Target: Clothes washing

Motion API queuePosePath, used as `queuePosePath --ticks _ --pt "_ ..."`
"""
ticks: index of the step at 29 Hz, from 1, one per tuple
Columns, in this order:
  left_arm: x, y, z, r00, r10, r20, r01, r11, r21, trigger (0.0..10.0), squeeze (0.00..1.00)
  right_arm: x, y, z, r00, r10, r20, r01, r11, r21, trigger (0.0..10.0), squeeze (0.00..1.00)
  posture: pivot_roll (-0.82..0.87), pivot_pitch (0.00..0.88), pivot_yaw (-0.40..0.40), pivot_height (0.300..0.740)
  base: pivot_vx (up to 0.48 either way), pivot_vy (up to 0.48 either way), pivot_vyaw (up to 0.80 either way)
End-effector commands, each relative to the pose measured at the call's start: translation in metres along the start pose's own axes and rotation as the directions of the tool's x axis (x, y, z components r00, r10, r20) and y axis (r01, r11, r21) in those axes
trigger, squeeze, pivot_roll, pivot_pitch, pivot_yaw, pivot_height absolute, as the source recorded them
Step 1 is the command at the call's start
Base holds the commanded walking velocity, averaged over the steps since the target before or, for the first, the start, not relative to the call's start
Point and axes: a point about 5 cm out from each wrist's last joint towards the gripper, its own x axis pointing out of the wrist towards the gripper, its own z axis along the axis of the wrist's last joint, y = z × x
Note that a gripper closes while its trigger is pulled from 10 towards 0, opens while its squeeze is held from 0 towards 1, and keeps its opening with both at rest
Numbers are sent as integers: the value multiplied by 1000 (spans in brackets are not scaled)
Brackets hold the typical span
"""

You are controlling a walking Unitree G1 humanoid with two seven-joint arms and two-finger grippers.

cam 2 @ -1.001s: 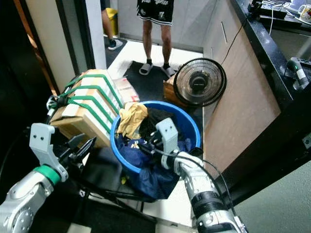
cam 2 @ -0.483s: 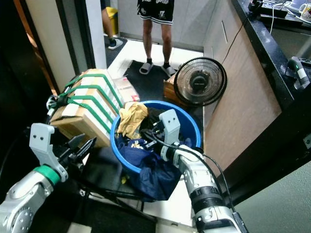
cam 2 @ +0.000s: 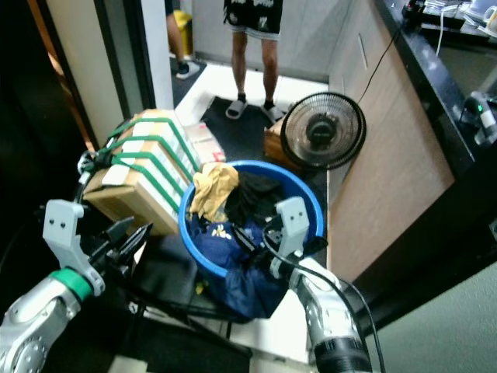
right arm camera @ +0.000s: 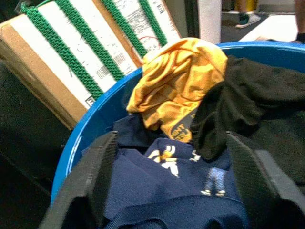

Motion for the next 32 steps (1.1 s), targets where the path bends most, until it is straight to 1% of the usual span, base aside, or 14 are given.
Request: queuePosePath --ticks 1,2,4,7,8,9,18,25,26,28,29,30,31,32 --pt "-1 -3 0 1000 -23 2 23 1000 -14 10000 0 -9 0 -7 1000 -11 10 11 1000 19 10000 1000 158 63 14 740 0 0 0" --pt "-1 -4 0 1000 -31 3 31 999 -16 10000 0 -13 -1 -12 1000 -22 5 22 1000 21 10000 1000 158 63 14 740 0 0 0" --pt "-1 -4 0 1000 -31 3 31 999 -16 10000 0 -13 -1 -12 1000 -22 5 22 1000 21 10000 1000 158 63 14 740 0 0 0" --pt "-1 -4 1 999 -40 2 40 999 -15 10000 0 -23 -6 -23 996 -87 -6 88 996 24 10000 1000 159 61 19 740 0 0 0" --pt "-2 -4 1 999 -42 -1 42 999 -15 10000 0 -26 -6 -26 994 -107 -6 107 994 37 10000 341 159 61 19 740 0 0 0" --pt "-2 -4 0 999 -47 -6 47 999 -11 10000 0 -28 -6 -30 993 -114 -15 114 993 43 10000 0 158 59 22 740 0 0 0" --pt "-3 -7 -1 996 -85 -26 85 996 -7 10000 0 -31 1 -50 989 -110 -95 115 992 57 10000 0 164 52 22 740 0 0 0" --pt "-3 -7 -1 995 -93 -30 93 996 -2 10000 0 -32 2 -50 990 -110 -84 113 993 37 10000 0 167 45 21 740 0 0 0" --pt "-3 -8 -1 995 -97 -32 97 995 1 10000 0 -31 3 -50 991 -108 -79 111 993 34 9529 0 166 42 23 740 0 0 0" --pt "-3 -8 -1 995 -97 -32 97 995 1 10000 0 -31 3 -50 991 -108 -79 111 993 34 9529 0 166 42 23 740 0 0 0" --pt "-3 -8 -1 994 -100 -33 100 995 2 10000 0 -31 3 -49 992 -106 -73 108 994 32 4275 0 165 42 25 740 0 0 0" --pt "-3 -8 -1 994 -100 -33 100 995 2 10000 0 -31 3 -49 992 -106 -73 108 994 32 4275 0 165 42 25 740 0 0 0" --pt "-3 -8 -1 994 -103 -34 103 995 4 10000 0 -31 3 -49 992 -103 -72 106 994 31 1961 0 165 42 25 740 0 0 0" --pt "-3 -8 -1 994 -103 -34 103 995 4 10000 0 -31 3 -49 992 -103 -72 106 994 31 1961 0 165 42 25 740 0 0 0"
